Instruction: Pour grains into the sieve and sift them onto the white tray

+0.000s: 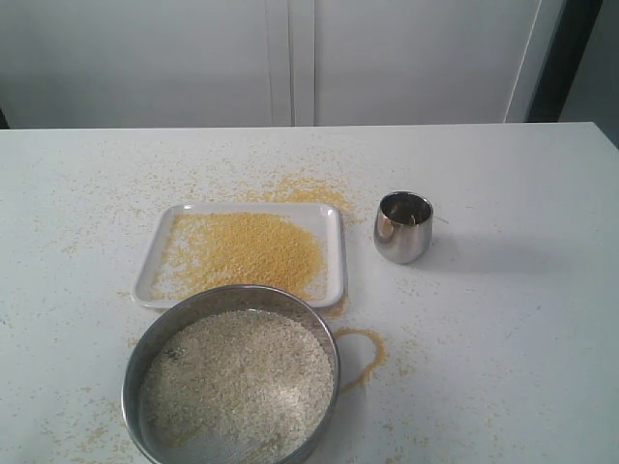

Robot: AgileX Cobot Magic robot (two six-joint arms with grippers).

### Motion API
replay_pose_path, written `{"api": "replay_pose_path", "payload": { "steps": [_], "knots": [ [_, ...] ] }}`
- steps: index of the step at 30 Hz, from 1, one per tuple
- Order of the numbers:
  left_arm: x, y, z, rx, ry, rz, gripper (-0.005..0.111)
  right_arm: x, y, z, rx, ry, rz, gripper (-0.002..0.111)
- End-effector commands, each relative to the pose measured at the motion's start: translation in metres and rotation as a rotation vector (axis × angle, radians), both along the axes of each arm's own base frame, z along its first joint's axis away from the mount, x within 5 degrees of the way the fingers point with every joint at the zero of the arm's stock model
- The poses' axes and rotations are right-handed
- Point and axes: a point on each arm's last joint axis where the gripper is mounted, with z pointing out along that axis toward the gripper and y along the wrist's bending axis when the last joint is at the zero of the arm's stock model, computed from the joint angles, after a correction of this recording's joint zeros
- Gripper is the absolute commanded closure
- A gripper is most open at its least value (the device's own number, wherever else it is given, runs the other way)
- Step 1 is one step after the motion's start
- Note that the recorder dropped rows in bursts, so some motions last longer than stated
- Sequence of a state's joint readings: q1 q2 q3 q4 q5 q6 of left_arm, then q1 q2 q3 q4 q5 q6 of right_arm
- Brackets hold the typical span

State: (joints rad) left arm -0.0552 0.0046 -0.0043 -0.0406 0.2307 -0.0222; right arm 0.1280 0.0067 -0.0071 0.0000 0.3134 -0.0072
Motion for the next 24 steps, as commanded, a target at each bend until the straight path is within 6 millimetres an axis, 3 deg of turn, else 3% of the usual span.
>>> {"api": "replay_pose_path", "payload": {
  "steps": [1,24],
  "knots": [
    [-0.0002,-0.0002,-0.0012,-0.010,0.001,0.003,0.107,-0.0002,0.0002,-0.0017,-0.032,-0.007,0.011,0.108],
    [-0.0002,-0.0002,-0.0012,-0.010,0.001,0.003,0.107,-0.0003,0.0002,-0.0022,-0.040,-0.003,0.013,0.108]
  ]
}}
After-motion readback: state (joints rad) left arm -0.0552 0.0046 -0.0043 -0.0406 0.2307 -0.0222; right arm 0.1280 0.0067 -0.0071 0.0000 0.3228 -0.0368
